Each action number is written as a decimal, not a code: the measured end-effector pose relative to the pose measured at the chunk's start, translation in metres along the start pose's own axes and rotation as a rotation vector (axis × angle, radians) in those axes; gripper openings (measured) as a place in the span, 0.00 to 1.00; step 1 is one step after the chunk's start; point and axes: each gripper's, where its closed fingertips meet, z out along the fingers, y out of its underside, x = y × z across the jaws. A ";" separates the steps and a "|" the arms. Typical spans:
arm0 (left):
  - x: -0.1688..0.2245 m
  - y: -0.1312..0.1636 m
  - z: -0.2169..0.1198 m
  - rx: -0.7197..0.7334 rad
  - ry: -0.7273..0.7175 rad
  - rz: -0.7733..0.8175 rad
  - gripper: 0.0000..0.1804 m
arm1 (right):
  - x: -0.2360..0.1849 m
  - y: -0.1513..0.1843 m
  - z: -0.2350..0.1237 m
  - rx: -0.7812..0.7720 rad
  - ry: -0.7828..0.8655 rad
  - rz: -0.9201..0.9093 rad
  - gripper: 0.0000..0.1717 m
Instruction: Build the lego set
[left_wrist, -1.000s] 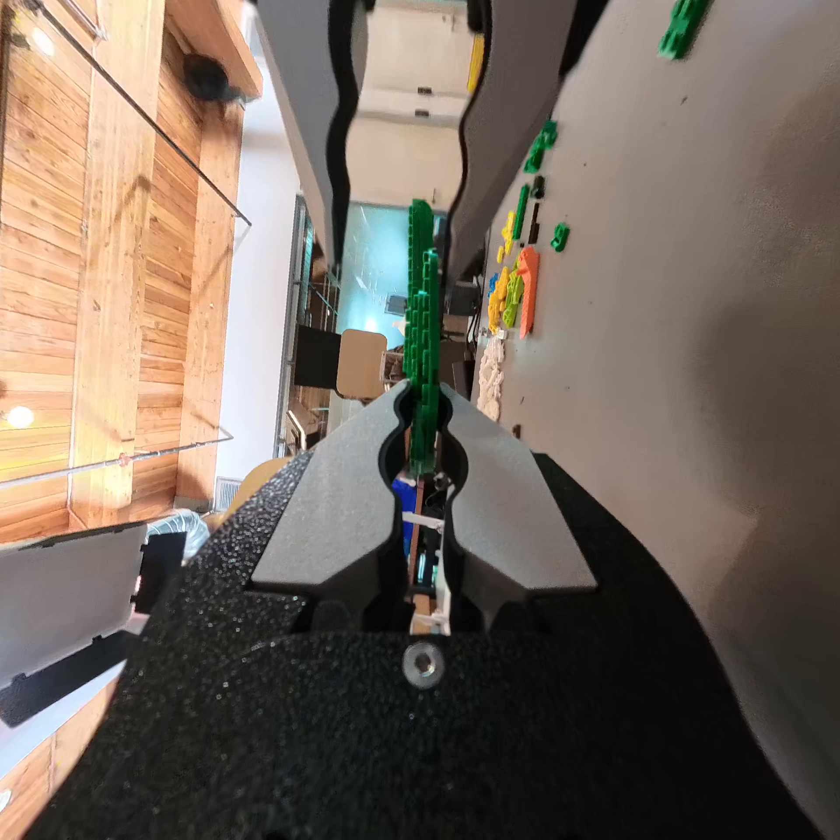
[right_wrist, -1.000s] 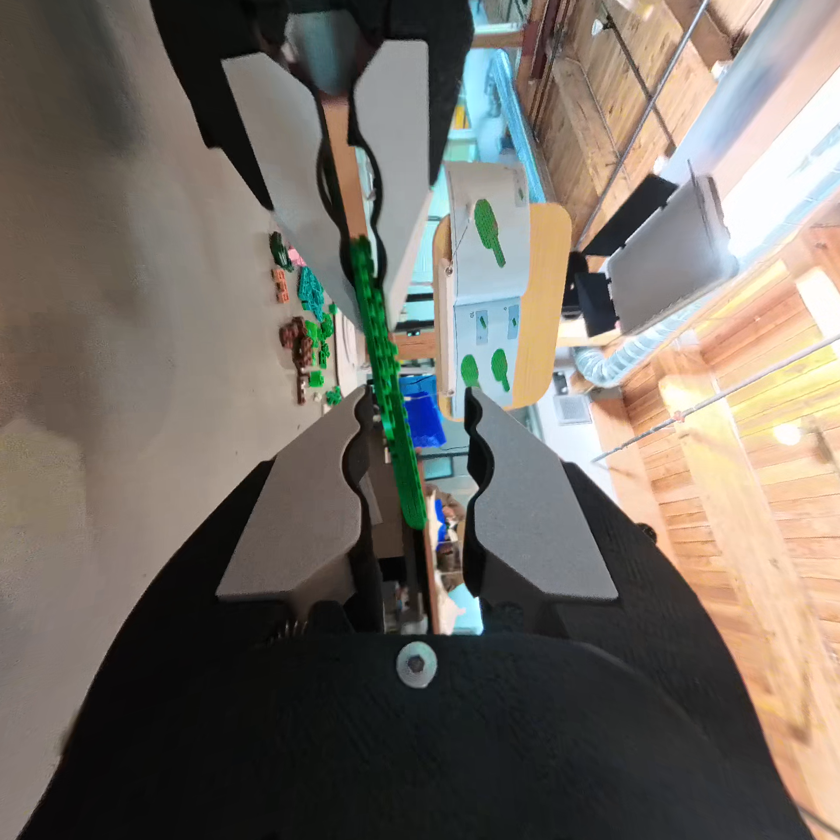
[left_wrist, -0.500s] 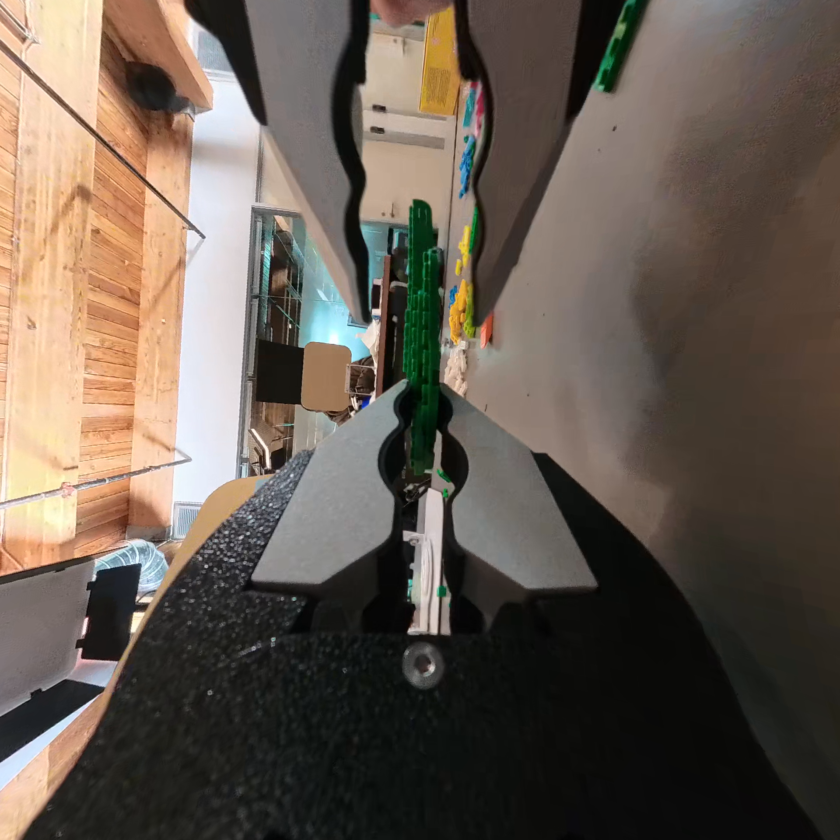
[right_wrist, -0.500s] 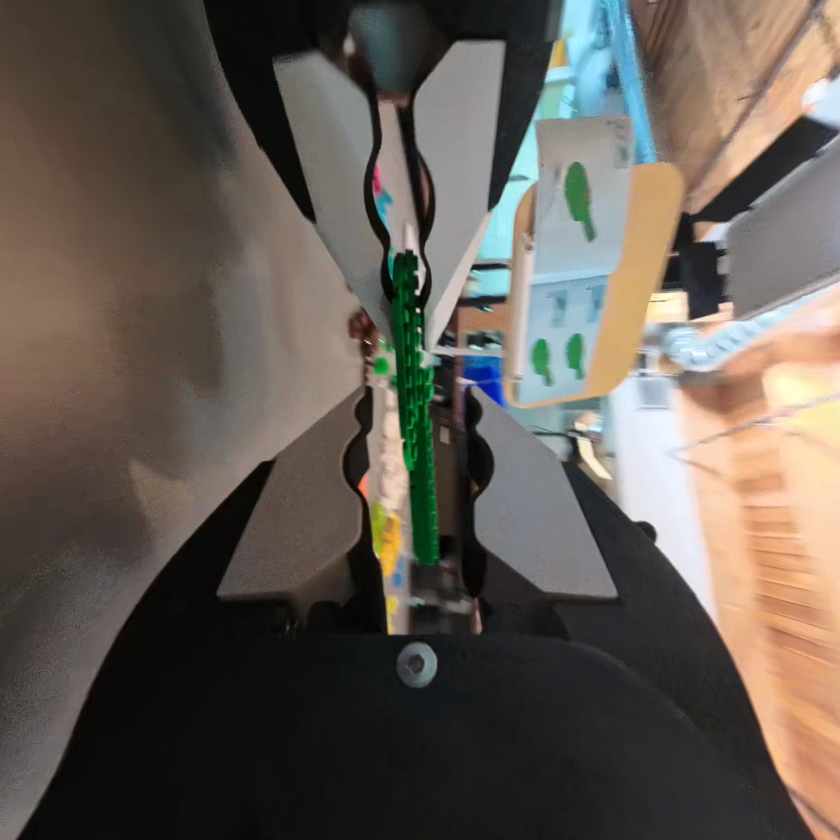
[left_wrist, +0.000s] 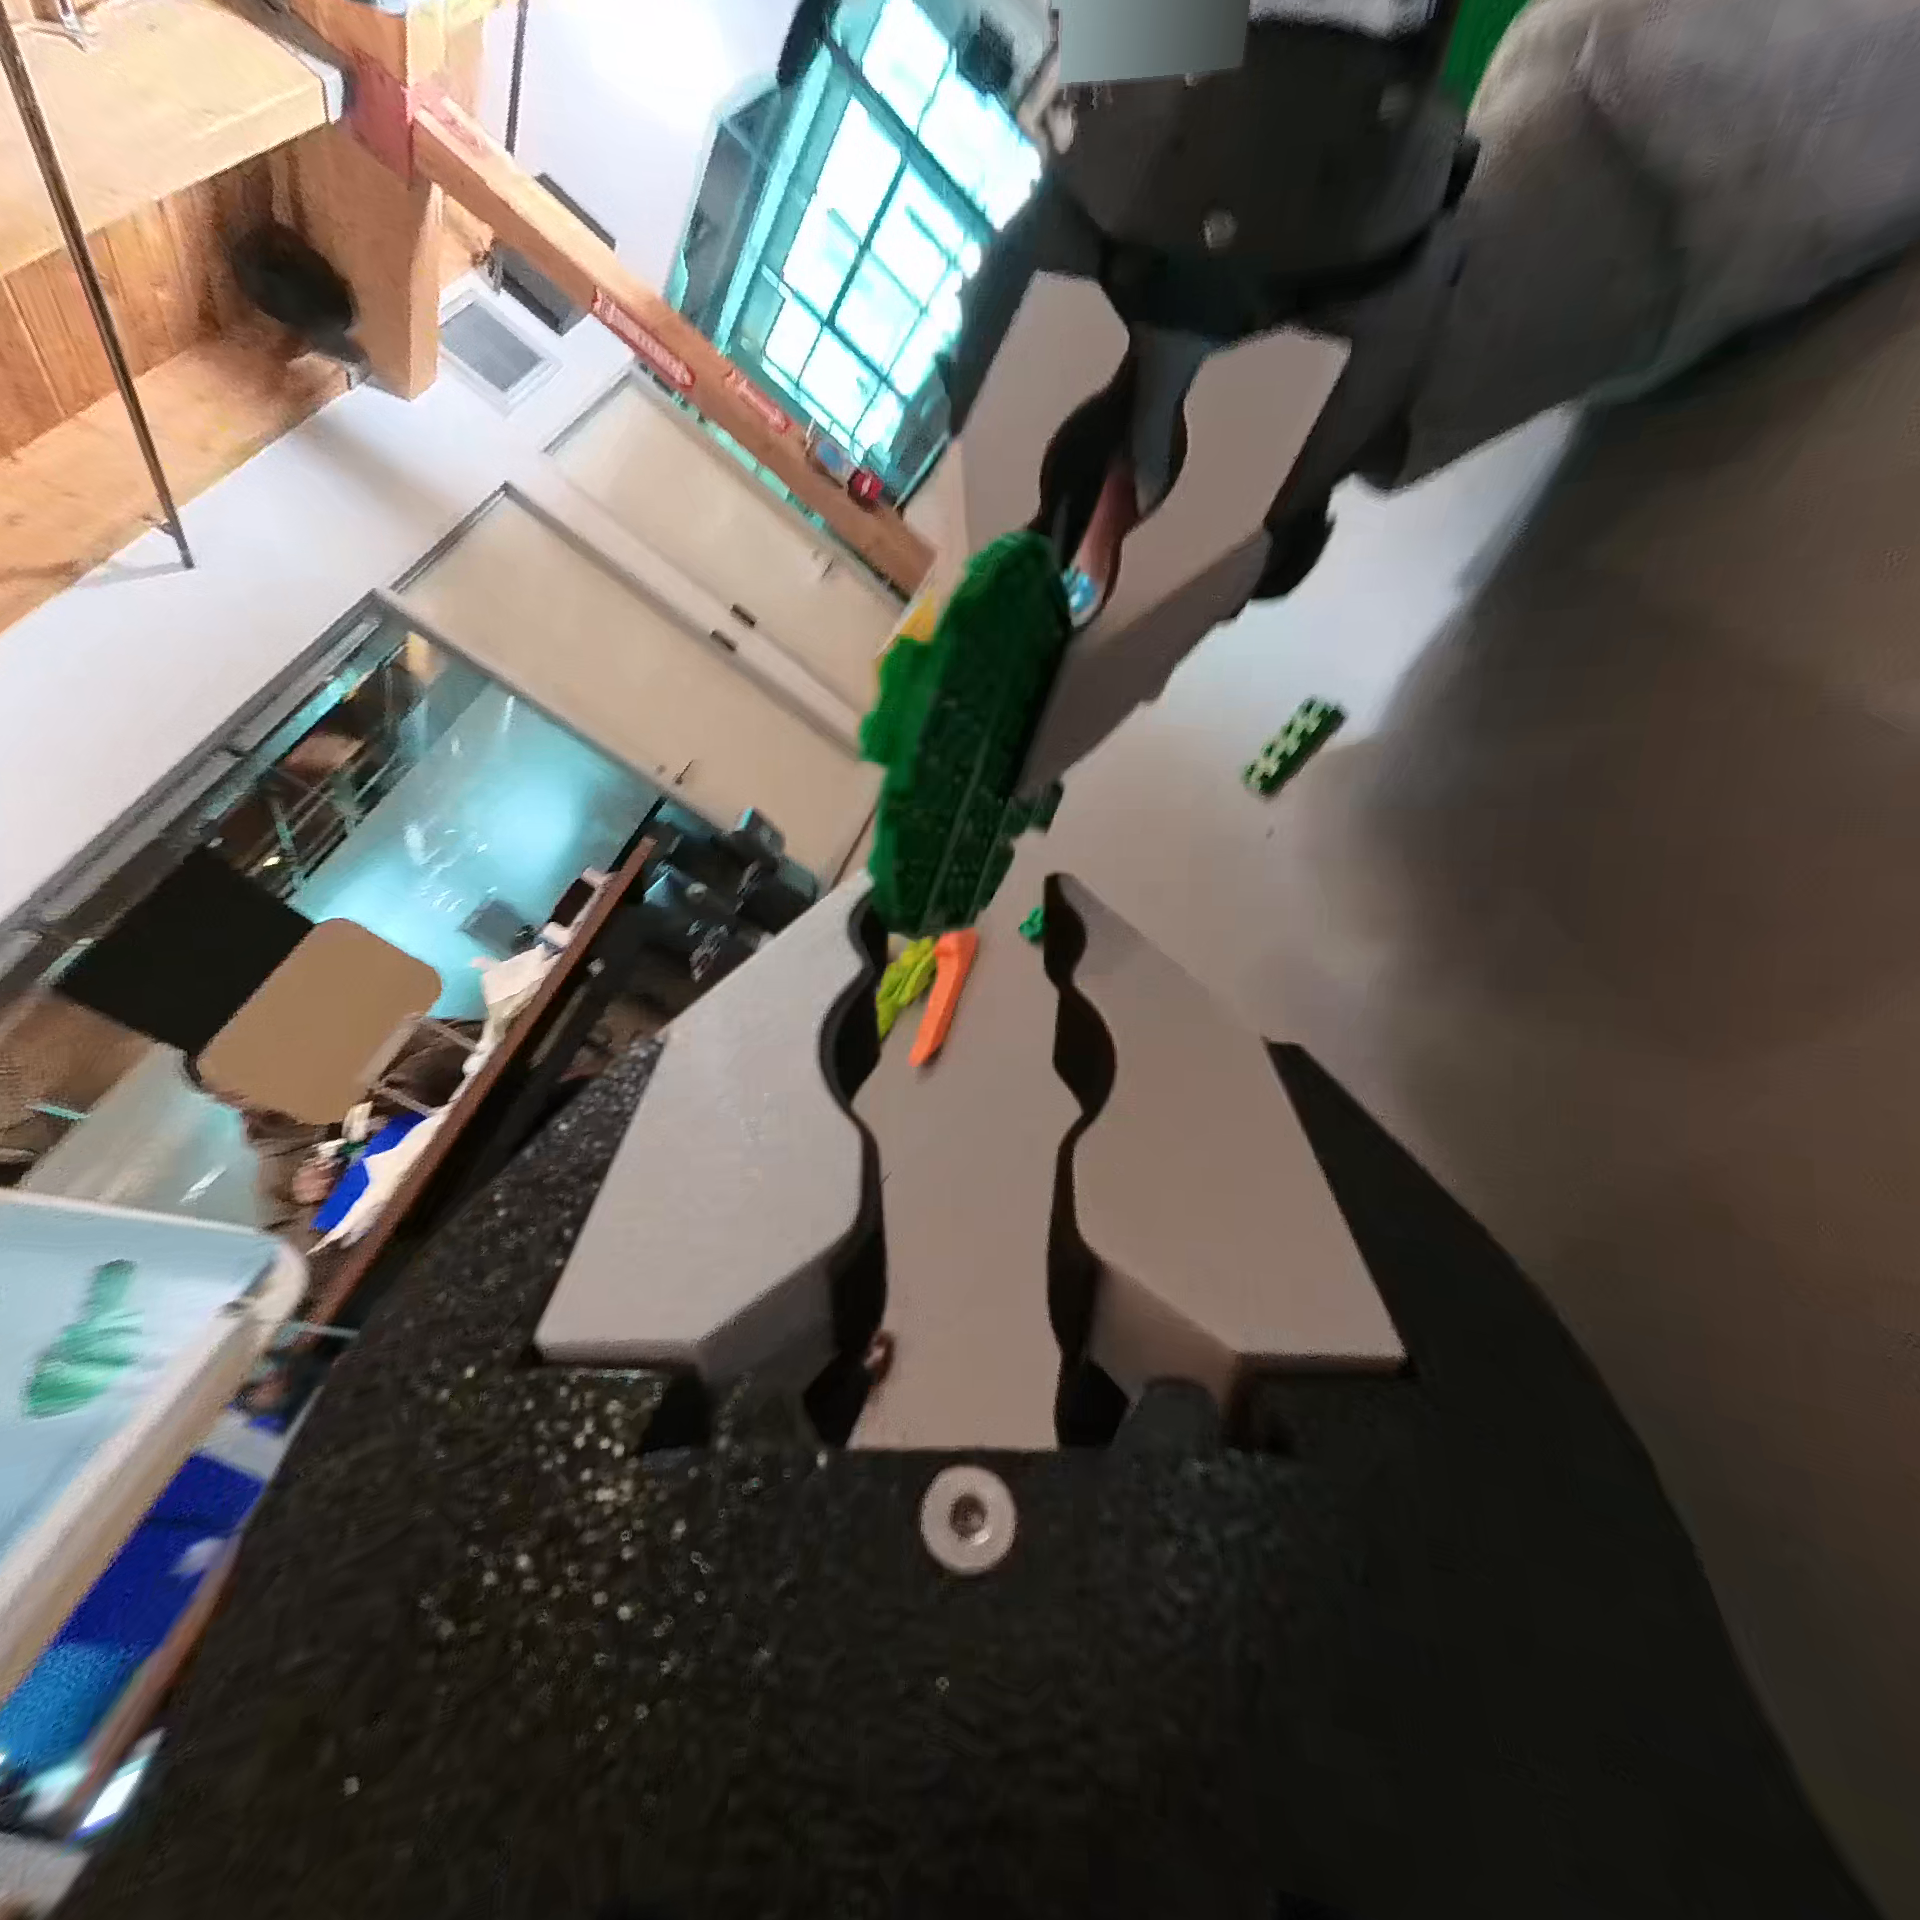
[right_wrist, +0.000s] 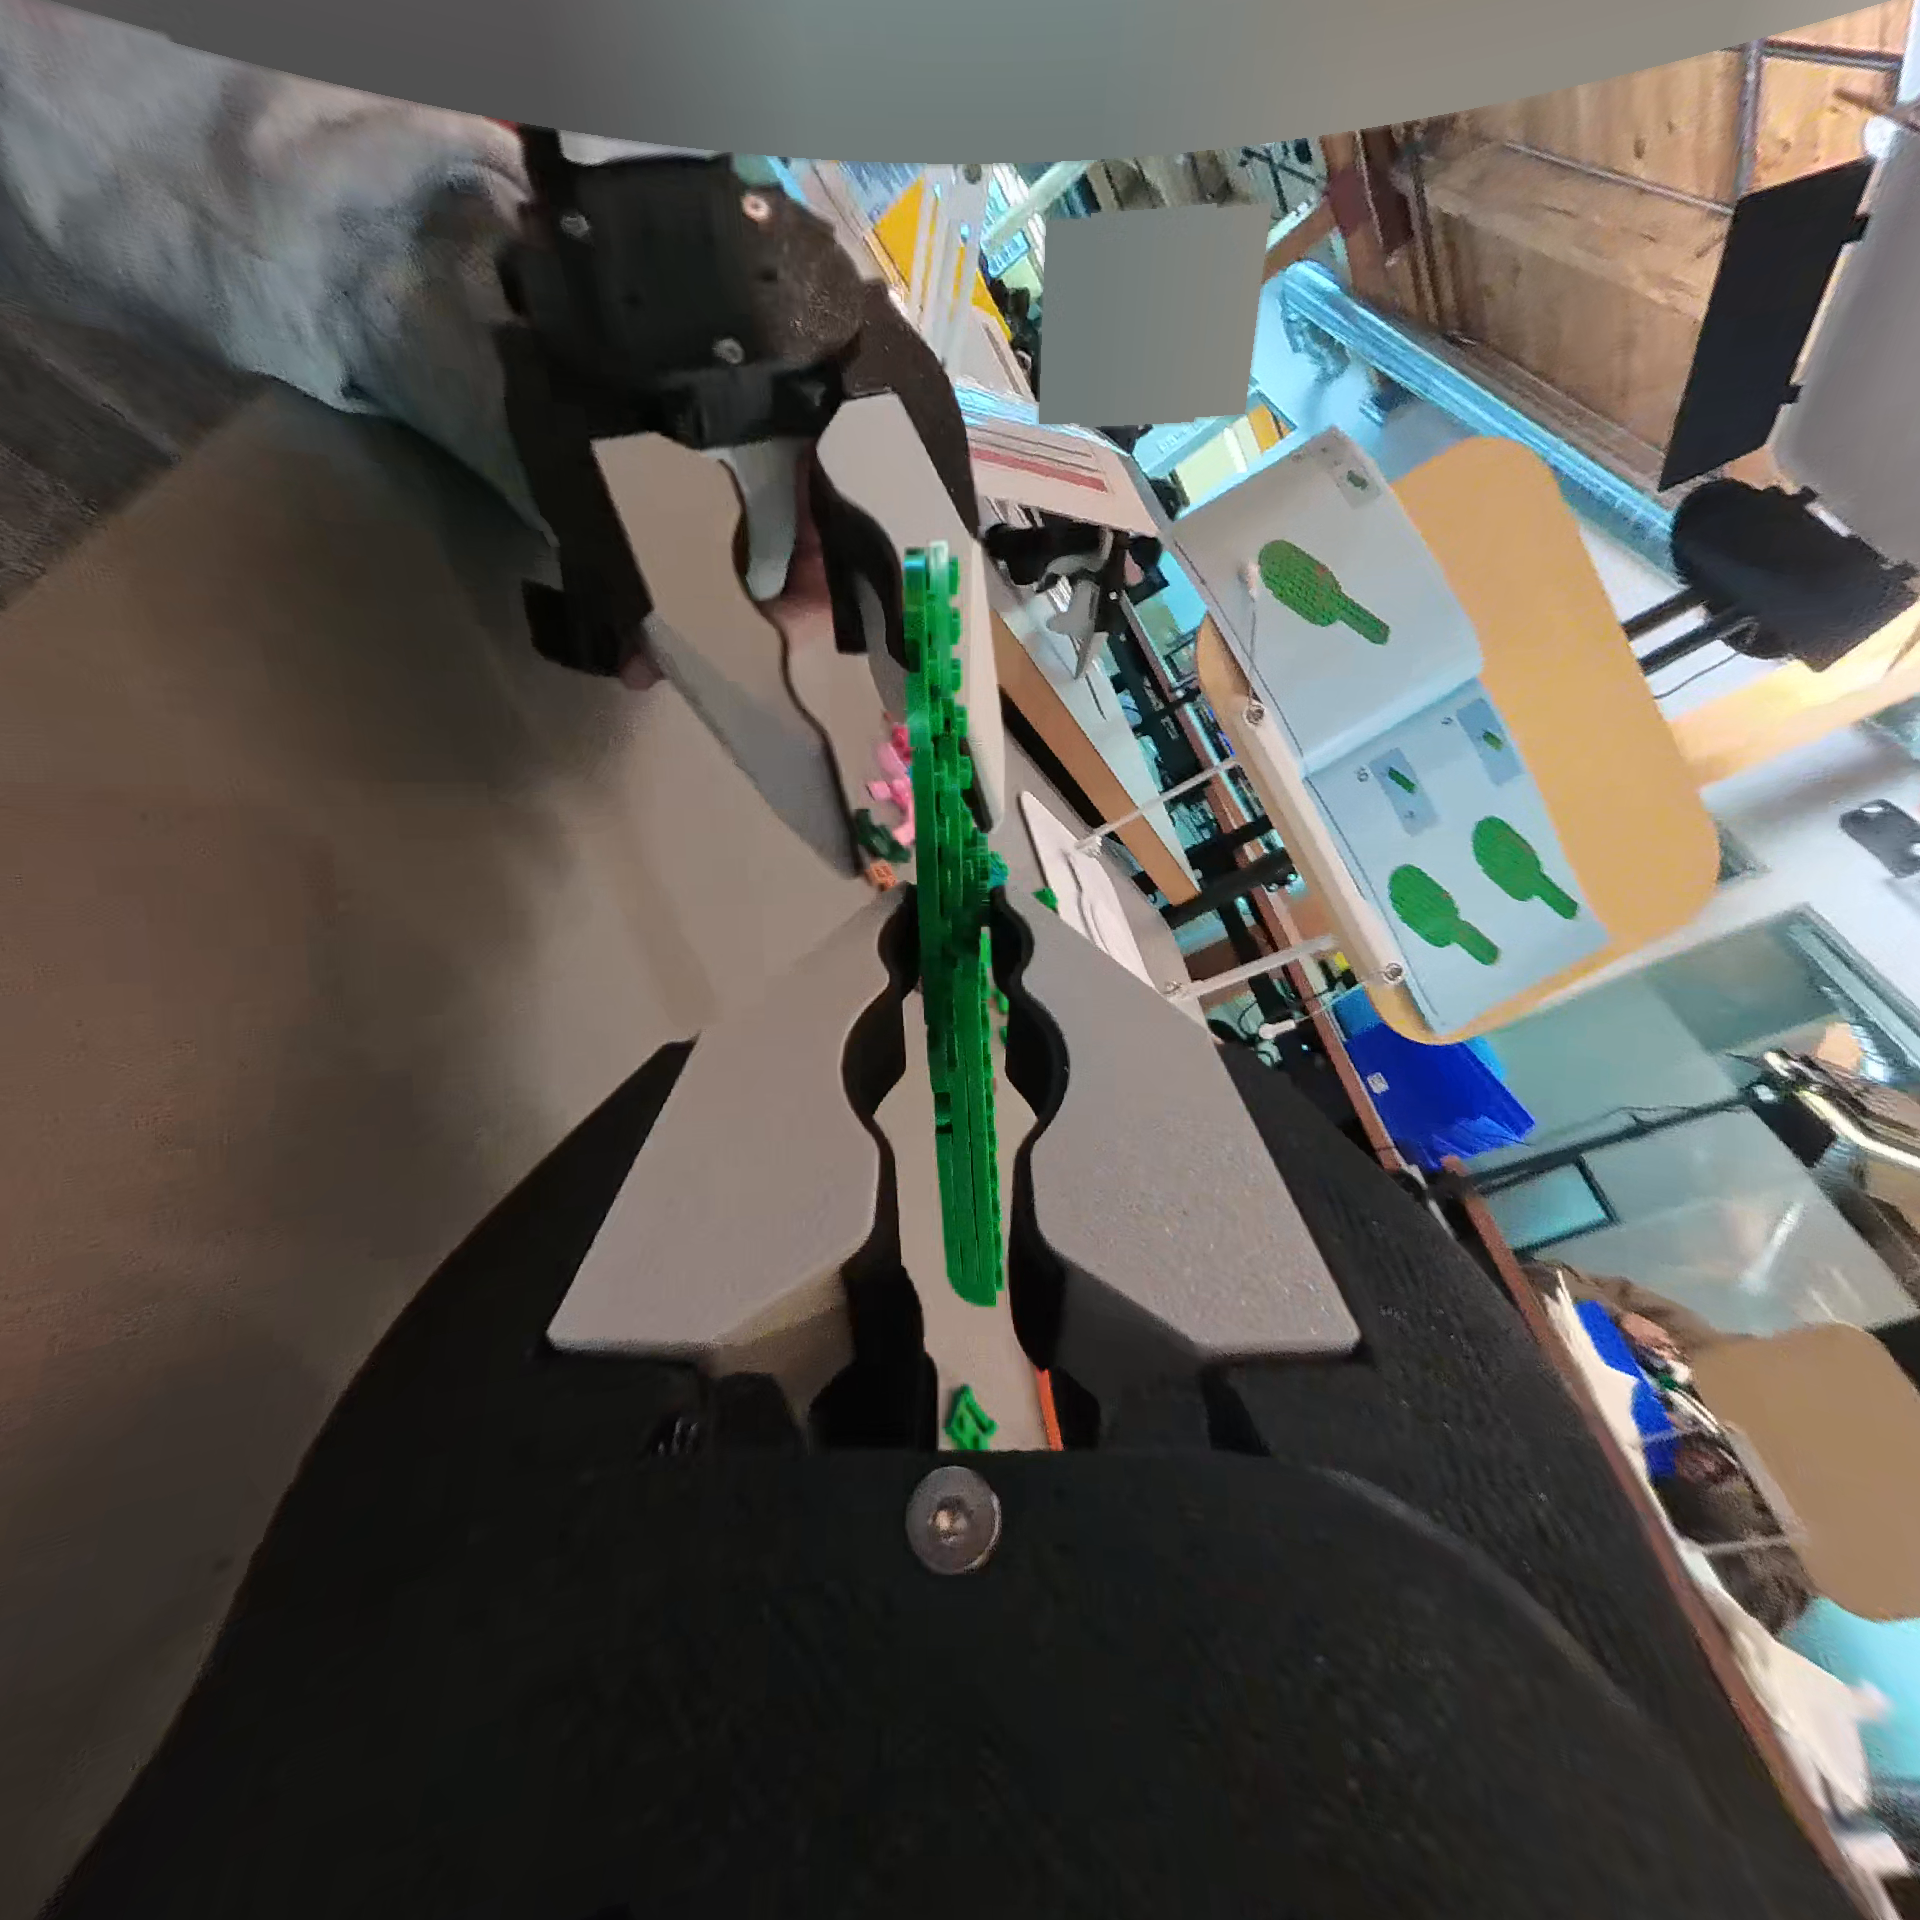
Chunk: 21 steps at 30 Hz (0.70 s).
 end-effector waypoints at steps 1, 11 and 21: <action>-0.001 -0.004 -0.002 0.034 0.007 -0.040 0.11 | -0.001 -0.001 0.000 0.005 -0.009 0.004 0.06; -0.012 0.013 0.001 -0.132 -0.106 0.176 0.03 | 0.001 0.021 0.002 -0.111 0.020 -0.018 0.18; -0.001 0.033 0.008 -0.309 -0.129 0.547 0.03 | -0.016 0.094 -0.067 -0.419 -0.261 0.711 0.23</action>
